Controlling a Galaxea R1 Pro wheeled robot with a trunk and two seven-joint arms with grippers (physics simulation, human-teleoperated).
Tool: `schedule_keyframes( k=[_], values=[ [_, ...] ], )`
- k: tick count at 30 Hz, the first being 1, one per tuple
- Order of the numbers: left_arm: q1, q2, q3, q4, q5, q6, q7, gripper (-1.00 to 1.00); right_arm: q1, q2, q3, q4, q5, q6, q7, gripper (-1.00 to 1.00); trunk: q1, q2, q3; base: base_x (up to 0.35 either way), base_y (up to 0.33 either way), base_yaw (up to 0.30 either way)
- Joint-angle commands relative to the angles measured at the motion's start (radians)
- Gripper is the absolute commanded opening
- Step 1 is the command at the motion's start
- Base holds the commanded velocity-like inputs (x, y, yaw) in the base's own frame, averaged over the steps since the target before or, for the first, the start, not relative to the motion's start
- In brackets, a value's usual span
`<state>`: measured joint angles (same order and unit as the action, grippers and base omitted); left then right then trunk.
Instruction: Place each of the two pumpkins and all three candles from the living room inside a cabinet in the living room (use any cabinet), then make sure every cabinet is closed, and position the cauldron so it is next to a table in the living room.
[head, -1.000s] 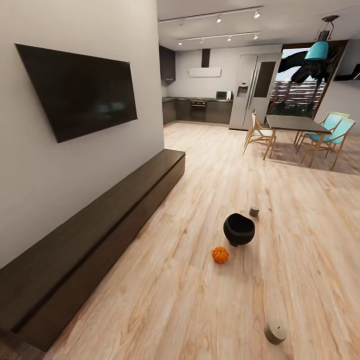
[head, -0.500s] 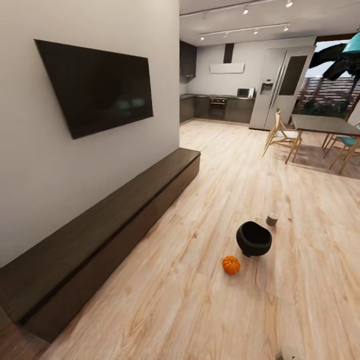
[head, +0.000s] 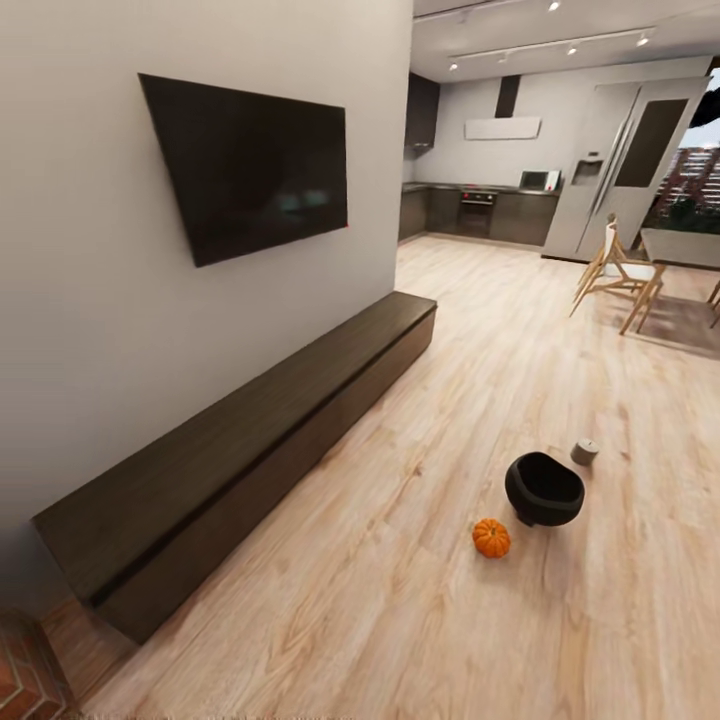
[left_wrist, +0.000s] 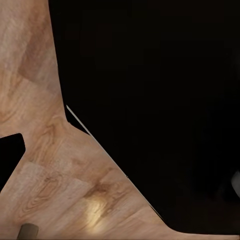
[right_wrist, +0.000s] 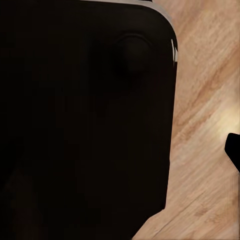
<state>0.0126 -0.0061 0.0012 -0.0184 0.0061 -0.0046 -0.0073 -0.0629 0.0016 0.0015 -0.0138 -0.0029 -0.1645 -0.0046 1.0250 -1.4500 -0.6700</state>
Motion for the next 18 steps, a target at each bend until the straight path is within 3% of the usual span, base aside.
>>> schedule_keyframes(
  k=[1,11,18],
  values=[
    [0.000,0.000,0.000,0.000,0.000,0.000,0.000,1.00,0.000,0.000,0.000,0.000,0.000,0.000,0.000,1.00,0.000,0.000,-0.001,0.000,0.000,0.239],
    [0.000,0.000,0.000,0.000,0.000,0.000,0.001,1.00,0.000,0.000,0.000,0.001,0.004,0.000,0.000,1.00,0.000,0.000,-0.011,0.000,-0.001,0.239],
    [0.000,0.000,-0.001,0.000,0.000,0.000,0.001,1.00,0.000,0.000,0.000,0.002,0.004,0.000,0.000,1.00,0.000,0.000,-0.018,0.050,-0.093,0.239]
  ],
)
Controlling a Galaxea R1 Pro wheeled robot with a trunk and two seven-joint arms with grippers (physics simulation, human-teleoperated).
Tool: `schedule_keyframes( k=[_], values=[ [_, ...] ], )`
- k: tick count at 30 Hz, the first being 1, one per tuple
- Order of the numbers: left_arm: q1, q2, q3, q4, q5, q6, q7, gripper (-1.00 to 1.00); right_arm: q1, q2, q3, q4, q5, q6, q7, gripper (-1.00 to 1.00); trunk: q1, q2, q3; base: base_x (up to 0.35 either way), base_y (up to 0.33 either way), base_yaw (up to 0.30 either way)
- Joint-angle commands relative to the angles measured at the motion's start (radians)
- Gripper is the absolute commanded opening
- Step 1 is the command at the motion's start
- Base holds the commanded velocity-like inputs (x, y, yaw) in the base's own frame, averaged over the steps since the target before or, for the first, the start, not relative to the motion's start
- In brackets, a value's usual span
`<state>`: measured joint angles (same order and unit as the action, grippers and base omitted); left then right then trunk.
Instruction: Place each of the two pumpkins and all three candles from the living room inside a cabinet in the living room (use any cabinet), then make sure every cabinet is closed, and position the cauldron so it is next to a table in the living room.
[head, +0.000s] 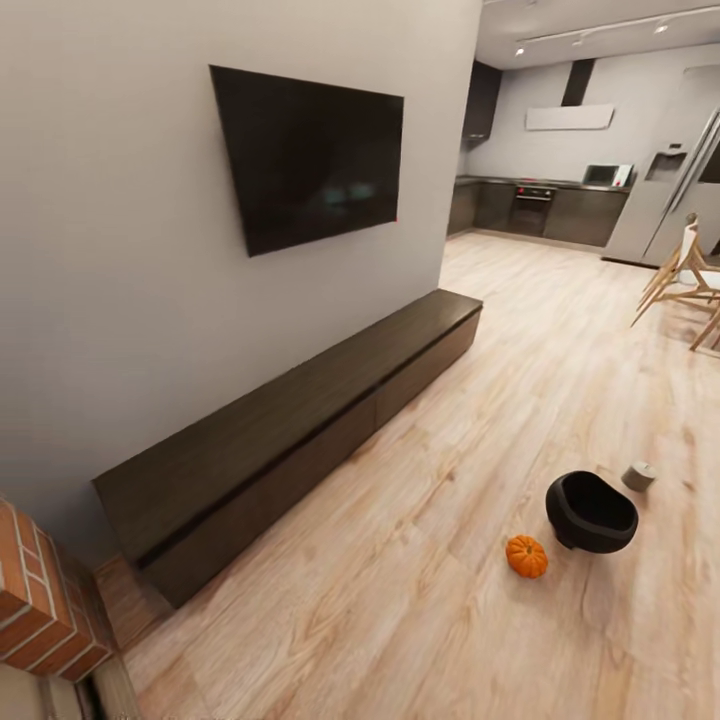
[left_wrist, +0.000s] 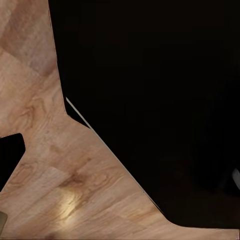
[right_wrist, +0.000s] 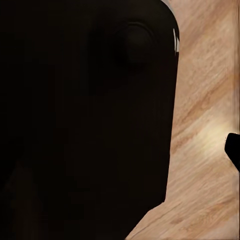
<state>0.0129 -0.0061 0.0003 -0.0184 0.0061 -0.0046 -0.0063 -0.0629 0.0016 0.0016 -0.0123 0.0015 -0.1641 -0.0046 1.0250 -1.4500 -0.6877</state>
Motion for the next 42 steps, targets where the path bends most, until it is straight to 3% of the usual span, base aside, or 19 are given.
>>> schedule_keyframes(
  k=[1,11,27,42],
  values=[
    [0.000,0.000,0.000,0.000,0.000,0.000,0.000,1.00,0.000,0.000,0.000,0.000,0.000,0.000,0.000,1.00,0.000,0.000,-0.001,0.188,-0.199,0.239],
    [0.000,0.000,0.000,0.000,0.000,0.000,-0.001,1.00,0.000,0.000,0.000,0.000,0.000,-0.001,0.000,1.00,0.000,0.000,-0.009,0.224,-0.228,0.218],
    [0.000,0.000,0.000,0.000,0.000,0.000,-0.001,1.00,0.000,0.000,0.000,0.000,-0.001,-0.001,0.002,1.00,0.000,0.000,-0.010,0.234,-0.235,0.019],
    [0.000,0.000,0.000,0.000,0.000,0.000,0.000,1.00,0.000,0.000,0.000,0.000,-0.003,-0.002,0.000,1.00,0.000,0.000,-0.010,0.234,-0.235,0.261]
  ],
)
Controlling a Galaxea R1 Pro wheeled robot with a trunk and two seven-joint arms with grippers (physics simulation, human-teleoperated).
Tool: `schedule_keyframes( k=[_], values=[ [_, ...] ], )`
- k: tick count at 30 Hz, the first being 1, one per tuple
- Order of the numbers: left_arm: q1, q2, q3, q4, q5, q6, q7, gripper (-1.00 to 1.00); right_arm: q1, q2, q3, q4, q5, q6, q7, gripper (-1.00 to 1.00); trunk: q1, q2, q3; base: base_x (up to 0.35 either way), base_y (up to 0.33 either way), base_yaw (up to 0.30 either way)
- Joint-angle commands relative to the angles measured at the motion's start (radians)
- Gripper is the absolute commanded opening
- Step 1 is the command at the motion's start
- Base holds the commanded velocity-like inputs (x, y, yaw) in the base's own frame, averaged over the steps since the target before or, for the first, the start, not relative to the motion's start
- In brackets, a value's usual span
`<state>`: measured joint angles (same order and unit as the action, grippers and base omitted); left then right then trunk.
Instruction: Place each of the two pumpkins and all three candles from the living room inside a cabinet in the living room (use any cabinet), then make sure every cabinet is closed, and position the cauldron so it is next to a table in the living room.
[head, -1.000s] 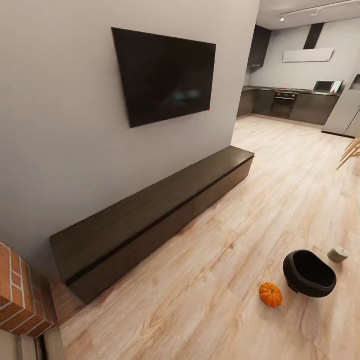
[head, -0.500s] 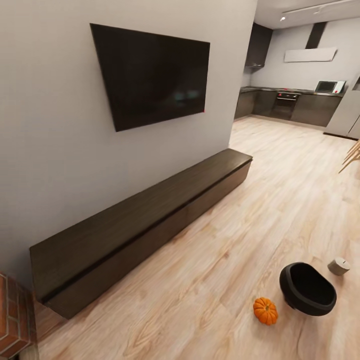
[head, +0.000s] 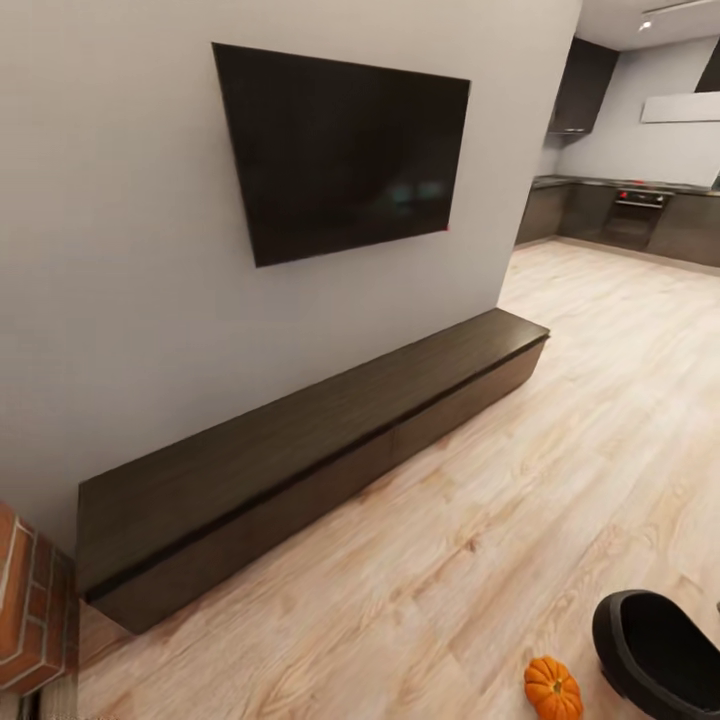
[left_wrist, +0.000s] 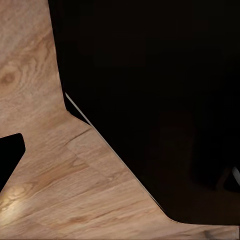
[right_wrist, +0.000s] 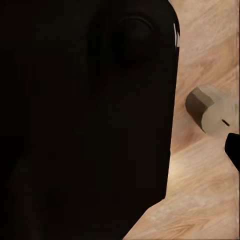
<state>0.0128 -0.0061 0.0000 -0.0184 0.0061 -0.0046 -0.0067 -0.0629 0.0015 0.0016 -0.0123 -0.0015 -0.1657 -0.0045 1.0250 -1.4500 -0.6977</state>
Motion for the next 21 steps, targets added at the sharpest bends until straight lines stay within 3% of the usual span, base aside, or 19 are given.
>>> schedule_keyframes(
  k=[1,9,21],
  values=[
    [0.000,0.000,0.000,0.000,0.000,0.000,0.000,1.00,0.000,0.000,0.000,0.000,0.000,0.000,0.000,1.00,0.000,0.000,0.000,0.234,-0.228,0.288],
    [0.000,0.000,0.001,0.000,0.000,0.000,0.000,1.00,0.000,0.000,0.000,0.000,0.001,0.001,0.000,1.00,0.000,0.000,0.000,0.239,-0.155,0.251],
    [0.000,0.000,0.002,0.000,0.000,0.000,0.001,1.00,0.000,-0.002,0.004,0.004,0.003,0.003,0.001,1.00,0.000,0.000,0.000,0.078,-0.013,0.023]
  ],
)
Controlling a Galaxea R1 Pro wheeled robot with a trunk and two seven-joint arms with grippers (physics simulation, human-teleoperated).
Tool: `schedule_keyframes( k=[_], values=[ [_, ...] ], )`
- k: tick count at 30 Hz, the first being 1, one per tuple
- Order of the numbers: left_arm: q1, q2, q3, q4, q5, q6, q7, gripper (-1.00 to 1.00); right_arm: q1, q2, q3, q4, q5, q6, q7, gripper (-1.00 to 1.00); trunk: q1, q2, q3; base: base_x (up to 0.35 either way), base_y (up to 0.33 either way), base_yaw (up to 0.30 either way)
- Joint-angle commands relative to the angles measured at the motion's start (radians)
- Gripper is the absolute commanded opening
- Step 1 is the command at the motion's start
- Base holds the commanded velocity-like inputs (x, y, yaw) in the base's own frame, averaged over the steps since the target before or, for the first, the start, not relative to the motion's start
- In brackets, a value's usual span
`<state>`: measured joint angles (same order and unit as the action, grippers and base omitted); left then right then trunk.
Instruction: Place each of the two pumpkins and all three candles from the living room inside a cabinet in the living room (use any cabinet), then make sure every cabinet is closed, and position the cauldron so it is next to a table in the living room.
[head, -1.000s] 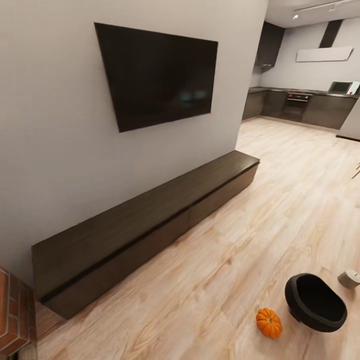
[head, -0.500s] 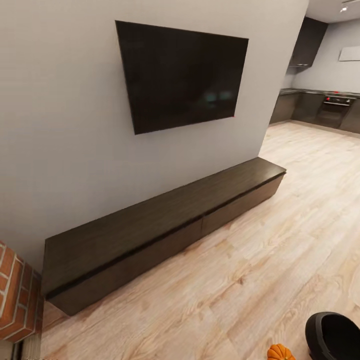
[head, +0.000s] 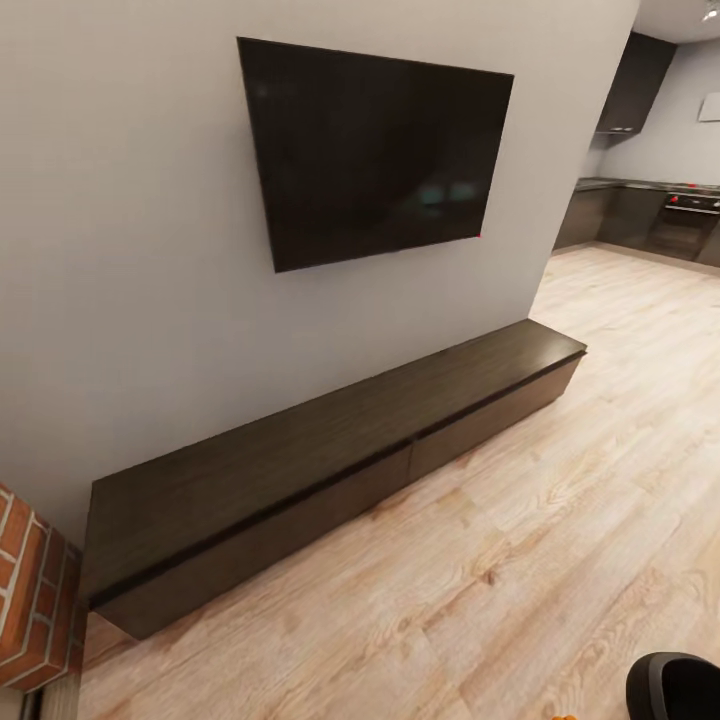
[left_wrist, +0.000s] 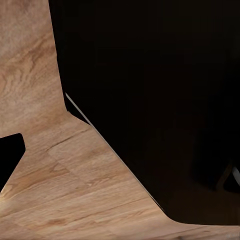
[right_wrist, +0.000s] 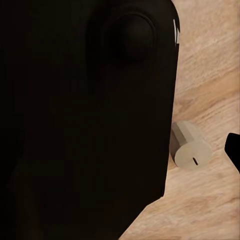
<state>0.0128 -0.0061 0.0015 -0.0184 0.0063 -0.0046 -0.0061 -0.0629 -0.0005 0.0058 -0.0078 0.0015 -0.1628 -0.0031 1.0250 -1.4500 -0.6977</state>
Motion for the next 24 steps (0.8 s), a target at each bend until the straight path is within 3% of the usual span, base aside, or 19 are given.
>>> schedule_keyframes(
  k=[1,12,24],
  values=[
    [0.000,0.000,0.000,0.000,0.000,0.000,0.000,1.00,0.000,0.000,0.000,0.000,0.000,0.000,0.000,1.00,0.000,0.000,0.000,0.003,0.000,0.001],
    [0.000,0.000,0.000,0.000,0.001,0.000,0.000,1.00,0.000,-0.001,-0.005,-0.004,-0.004,-0.004,-0.001,1.00,0.000,0.000,0.000,0.000,0.000,0.009],
    [0.000,0.001,0.000,0.000,0.001,0.000,0.000,1.00,0.000,0.000,-0.001,-0.004,0.001,-0.004,-0.001,1.00,0.000,0.000,0.000,0.000,0.000,0.242]
  ],
)
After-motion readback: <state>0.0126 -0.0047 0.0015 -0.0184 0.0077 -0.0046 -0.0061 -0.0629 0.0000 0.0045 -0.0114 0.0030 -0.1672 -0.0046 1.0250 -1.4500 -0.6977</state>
